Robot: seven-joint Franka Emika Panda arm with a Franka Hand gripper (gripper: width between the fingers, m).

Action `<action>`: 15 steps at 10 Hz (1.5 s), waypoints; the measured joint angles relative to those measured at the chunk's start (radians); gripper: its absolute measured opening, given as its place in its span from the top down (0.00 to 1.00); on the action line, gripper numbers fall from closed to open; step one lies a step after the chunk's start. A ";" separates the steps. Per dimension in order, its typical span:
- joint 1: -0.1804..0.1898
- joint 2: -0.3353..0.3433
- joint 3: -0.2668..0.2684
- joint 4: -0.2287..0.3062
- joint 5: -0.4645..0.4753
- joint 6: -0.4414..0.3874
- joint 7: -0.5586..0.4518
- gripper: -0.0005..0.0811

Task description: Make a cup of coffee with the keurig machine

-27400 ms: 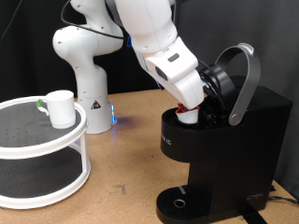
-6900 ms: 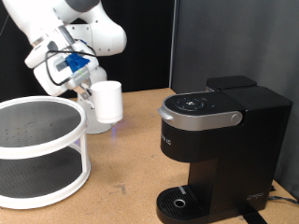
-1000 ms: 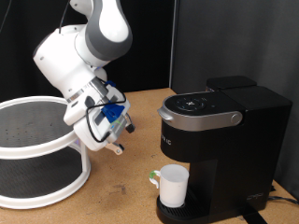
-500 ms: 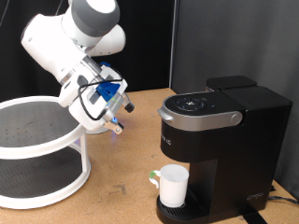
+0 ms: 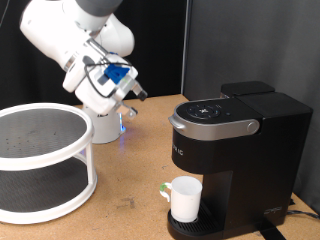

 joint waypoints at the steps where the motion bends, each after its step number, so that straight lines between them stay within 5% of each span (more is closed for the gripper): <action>1: -0.002 -0.036 0.000 0.002 -0.008 -0.022 0.018 0.01; 5: -0.021 -0.171 0.005 0.004 -0.092 -0.106 0.163 0.01; 8: -0.015 -0.169 0.015 0.014 -0.089 -0.104 0.166 0.01; 10: -0.004 -0.168 0.061 0.056 -0.109 -0.104 0.209 0.01; 15: -0.006 -0.091 0.200 0.225 -0.424 -0.196 0.405 0.01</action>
